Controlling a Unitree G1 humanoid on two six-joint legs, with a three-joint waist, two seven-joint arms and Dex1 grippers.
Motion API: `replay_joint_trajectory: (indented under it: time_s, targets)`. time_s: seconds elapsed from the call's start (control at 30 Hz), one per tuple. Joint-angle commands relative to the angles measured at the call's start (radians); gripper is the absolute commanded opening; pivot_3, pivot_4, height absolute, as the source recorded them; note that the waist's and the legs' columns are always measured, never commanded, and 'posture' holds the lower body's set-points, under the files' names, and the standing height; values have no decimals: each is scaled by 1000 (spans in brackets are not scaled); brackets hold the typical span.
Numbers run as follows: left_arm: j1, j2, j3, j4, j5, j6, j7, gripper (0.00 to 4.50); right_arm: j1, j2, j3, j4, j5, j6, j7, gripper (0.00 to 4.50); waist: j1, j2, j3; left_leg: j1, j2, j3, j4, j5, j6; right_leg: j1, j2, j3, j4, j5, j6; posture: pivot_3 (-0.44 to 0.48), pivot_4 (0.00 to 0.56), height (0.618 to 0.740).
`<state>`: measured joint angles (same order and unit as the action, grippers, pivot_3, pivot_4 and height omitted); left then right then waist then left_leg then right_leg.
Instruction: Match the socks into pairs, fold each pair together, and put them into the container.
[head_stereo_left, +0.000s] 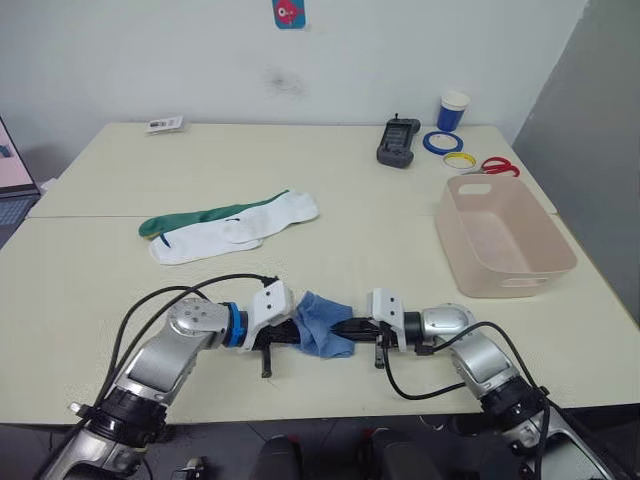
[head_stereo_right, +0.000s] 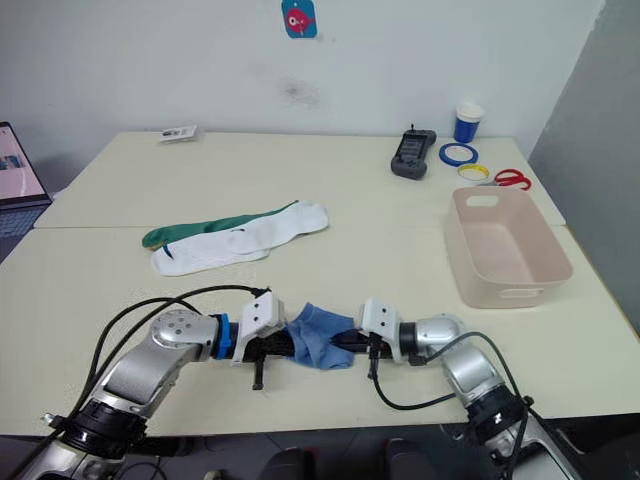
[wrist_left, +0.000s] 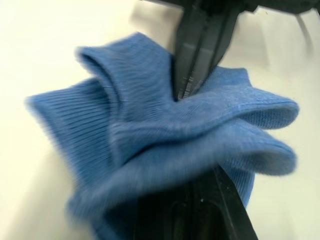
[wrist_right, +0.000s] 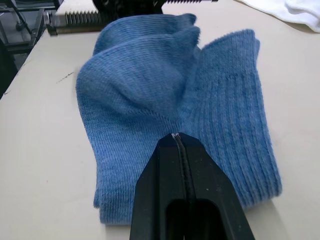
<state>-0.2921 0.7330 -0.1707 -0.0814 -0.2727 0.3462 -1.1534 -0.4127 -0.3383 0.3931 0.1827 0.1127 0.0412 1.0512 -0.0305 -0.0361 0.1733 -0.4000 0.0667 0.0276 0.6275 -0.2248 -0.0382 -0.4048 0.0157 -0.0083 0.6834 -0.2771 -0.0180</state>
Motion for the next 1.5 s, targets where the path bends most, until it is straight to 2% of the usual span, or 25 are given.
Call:
replay_joint_trajectory:
  time_s: [0.03, 0.13, 0.3, 0.47, 0.63, 0.7, 0.8, 0.87, 1.0, 1.1, 1.2, 1.3, 1.33, 1.5]
  targets:
    - [-40, 54, 104, -40, -76, 18, -45, 0, -9, -1, -7, 6, -4, 13, 3, 25, 1, 0, 0, 0, 0, 0, 0, 0, 0, 0, 0, 0, 0, 0, 0, 0, 150, 740]
    - [-89, 70, 141, -46, -110, 24, -60, 0, -11, -2, -11, -9, 1, 29, 6, 25, 2, 0, 0, 0, -1, 0, 0, 0, 0, 0, 0, 0, 0, 0, 0, 0, 150, 740]
    - [-140, 2, 108, -117, -156, 89, -23, 0, -10, -11, -6, -32, -9, 51, 11, 25, 3, 0, 0, -1, -2, 2, 1, 0, 0, 0, 0, 1, 0, 0, 0, 0, 150, 740]
    - [-66, -44, 9, -130, -80, 39, 1, 0, -8, -15, -12, -74, -7, 95, 10, 25, 1, 0, 0, 0, -2, 2, 1, 0, 0, 1, 0, 2, 0, 0, 0, 0, 150, 740]
    - [-11, -20, -48, -43, 41, -67, 10, 0, 3, -35, -28, -134, 13, 151, 18, 25, 2, 0, 0, 0, -1, 0, 1, 0, 0, 0, 0, 1, 2, 0, 0, 0, 150, 740]
    - [0, -8, -59, 14, 88, -119, 14, 0, 14, -55, -50, -200, 44, 242, 13, 25, 4, 0, 0, 0, -1, 0, 1, 0, 0, 0, 0, 1, 2, 0, 0, 0, 150, 740]
    - [15, -23, -48, 71, 89, -156, 20, 0, 4, -83, -139, -365, 208, 637, -35, 25, 5, 0, 0, 0, -1, 1, 1, 0, 0, 0, -2, 1, 1, 0, 0, 0, 150, 740]
    - [25, -22, -48, 83, 92, -174, 17, 0, -12, -88, -197, -417, 277, 832, -92, 25, 4, 0, 0, 0, -1, 1, 1, 0, 0, 0, -3, 1, 2, 0, 0, 0, 150, 740]
    - [42, -16, -49, 89, 94, -183, 20, 0, -71, -82, -313, -443, 379, 1247, -208, 1221, 4, 0, 0, 0, -1, 1, 1, 0, 0, 0, -3, 1, 2, 0, 0, 0, 150, 740]
    - [45, -17, -50, 94, 95, -187, 22, 0, -115, 2, -412, -411, 410, 1475, -294, 2250, 2, 0, 0, 0, -1, 1, 1, 0, 0, 0, -3, 1, 2, 0, 0, 0, 150, 740]
    - [43, -21, -54, 97, 95, -187, 22, 0, -137, 83, -468, -362, 420, 1568, -375, 3299, 1, 0, -1, 0, -1, 1, 0, 0, 0, 0, -3, 1, 3, 0, 0, 0, 150, 740]
    - [39, -24, -54, 99, 96, -184, 23, 0, -136, 109, -476, -334, 464, 1573, -432, 4346, 1, 0, -1, 0, -2, 1, 0, 0, 0, 0, -3, 1, 2, 0, 0, 0, 150, 740]
    - [39, -22, -52, 98, 95, -183, 23, 0, -134, 121, -477, -319, 499, 1573, -453, 4463, 1, 0, -2, 0, -2, 1, 0, 0, 0, 0, -3, 1, 2, 0, 0, 0, 150, 740]
    - [44, -19, -49, 89, 93, -176, 24, 0, -140, 203, -500, -259, 601, 1573, -569, 4463, -2, 0, -3, 0, -1, 1, 0, 0, 0, 0, -2, 1, 2, 0, 0, 0, 150, 740]
